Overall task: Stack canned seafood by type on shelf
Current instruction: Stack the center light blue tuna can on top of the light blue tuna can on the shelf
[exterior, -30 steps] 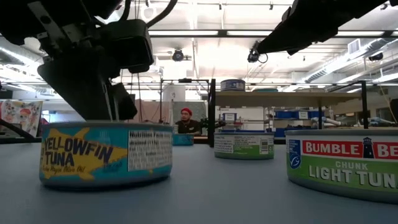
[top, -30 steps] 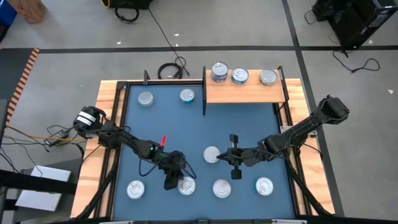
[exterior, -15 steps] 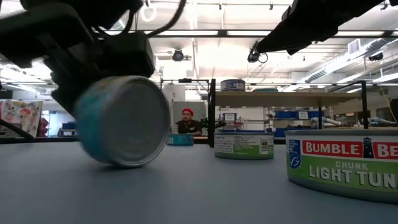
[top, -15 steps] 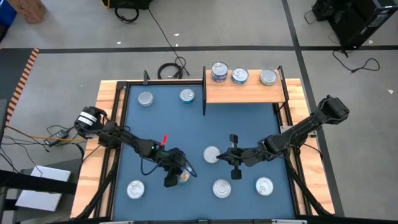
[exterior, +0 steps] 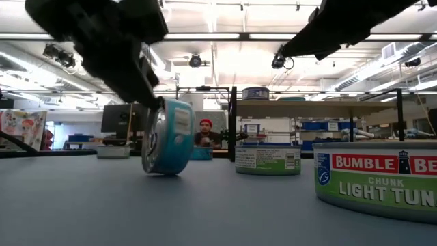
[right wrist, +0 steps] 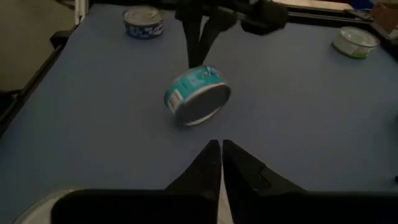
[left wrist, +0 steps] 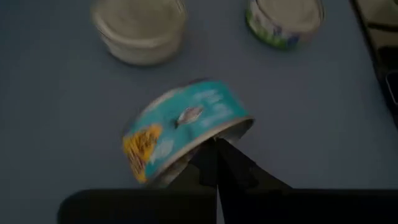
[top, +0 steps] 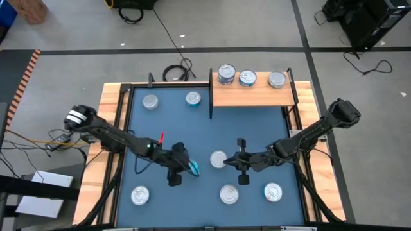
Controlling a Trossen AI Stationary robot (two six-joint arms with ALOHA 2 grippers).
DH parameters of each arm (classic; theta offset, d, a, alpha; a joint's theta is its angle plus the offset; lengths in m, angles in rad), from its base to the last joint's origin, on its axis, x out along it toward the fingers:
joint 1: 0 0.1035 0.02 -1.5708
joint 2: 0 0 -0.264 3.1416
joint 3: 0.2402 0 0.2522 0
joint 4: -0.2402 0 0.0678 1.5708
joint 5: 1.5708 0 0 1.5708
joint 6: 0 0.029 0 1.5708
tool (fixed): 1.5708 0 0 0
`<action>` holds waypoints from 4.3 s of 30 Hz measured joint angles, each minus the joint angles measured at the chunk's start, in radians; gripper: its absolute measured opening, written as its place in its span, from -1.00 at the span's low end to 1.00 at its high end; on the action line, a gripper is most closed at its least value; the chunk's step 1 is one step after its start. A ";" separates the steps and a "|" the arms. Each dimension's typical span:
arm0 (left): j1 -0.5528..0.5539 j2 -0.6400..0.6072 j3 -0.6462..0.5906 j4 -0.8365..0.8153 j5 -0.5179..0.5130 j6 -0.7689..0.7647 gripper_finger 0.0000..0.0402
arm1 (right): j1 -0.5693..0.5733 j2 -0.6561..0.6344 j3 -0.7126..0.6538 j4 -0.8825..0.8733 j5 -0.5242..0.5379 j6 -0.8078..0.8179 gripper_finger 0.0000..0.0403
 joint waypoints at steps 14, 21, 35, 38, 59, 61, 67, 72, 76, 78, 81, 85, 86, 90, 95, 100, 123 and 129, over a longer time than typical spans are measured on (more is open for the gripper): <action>-0.176 -0.086 -0.010 -0.036 -0.429 0.023 -1.00 | -0.016 0.000 0.000 0.127 0.033 0.181 -0.22; -0.253 -0.104 -0.036 -0.028 -0.610 -0.016 -1.00 | -0.015 0.091 0.089 0.125 0.066 0.192 0.03; -0.256 -0.315 -0.294 0.321 -0.607 0.074 -1.00 | -0.053 0.492 0.622 -0.221 0.061 0.239 0.34; -0.255 -0.343 -0.323 0.325 -0.646 0.077 -1.00 | -0.064 0.563 0.724 -0.334 0.056 0.291 0.39; -0.254 -0.353 -0.337 0.339 -0.688 0.104 -1.00 | -0.102 0.756 0.935 -0.637 0.000 0.400 0.20; -0.254 -0.353 -0.337 0.338 -0.688 0.104 -1.00 | -0.103 0.756 0.935 -0.639 0.000 0.393 0.05; -0.254 -0.353 -0.337 0.336 -0.688 0.104 -1.00 | -0.108 0.755 0.935 -0.640 0.002 0.330 -0.39; -0.254 -0.352 -0.337 0.338 -0.688 0.104 -1.00 | -0.112 0.739 0.935 -0.646 -0.006 0.280 -0.40; -0.254 -0.352 -0.337 0.338 -0.688 0.104 -1.00 | -0.122 0.669 0.935 -0.671 -0.007 0.258 -0.40; -0.254 -0.352 -0.337 0.340 -0.688 0.104 -1.00 | -0.136 0.616 0.935 -0.695 -0.003 0.251 -0.40; -0.254 -0.352 -0.337 0.340 -0.688 0.104 -1.00 | -0.169 0.524 0.935 -0.760 0.019 0.232 -0.40; -0.254 -0.352 -0.337 0.340 -0.688 0.104 -1.00 | -0.239 0.363 0.935 -0.852 0.057 0.225 -0.40; -0.254 -0.352 -0.337 0.340 -0.688 0.103 -1.00 | -0.262 0.323 0.935 -0.875 0.069 0.225 -0.40; -0.254 -0.352 -0.337 0.340 -0.688 0.104 -1.00 | -0.373 0.166 0.935 -0.959 0.121 0.224 -0.40; -0.254 -0.352 -0.337 0.341 -0.688 0.104 -1.00 | -0.566 0.003 0.906 -1.010 0.127 0.232 -0.40; -0.254 -0.352 -0.337 0.345 -0.688 0.105 -1.00 | -0.791 -0.106 0.795 -0.993 0.032 0.281 -0.40; -0.254 -0.352 -0.337 0.346 -0.679 0.106 -1.00 | -1.137 -0.247 0.152 -0.259 0.009 0.721 -0.40; -0.254 -0.352 -0.337 0.346 -0.678 0.106 -1.00 | -1.150 -0.247 0.151 -0.269 0.007 0.760 -0.40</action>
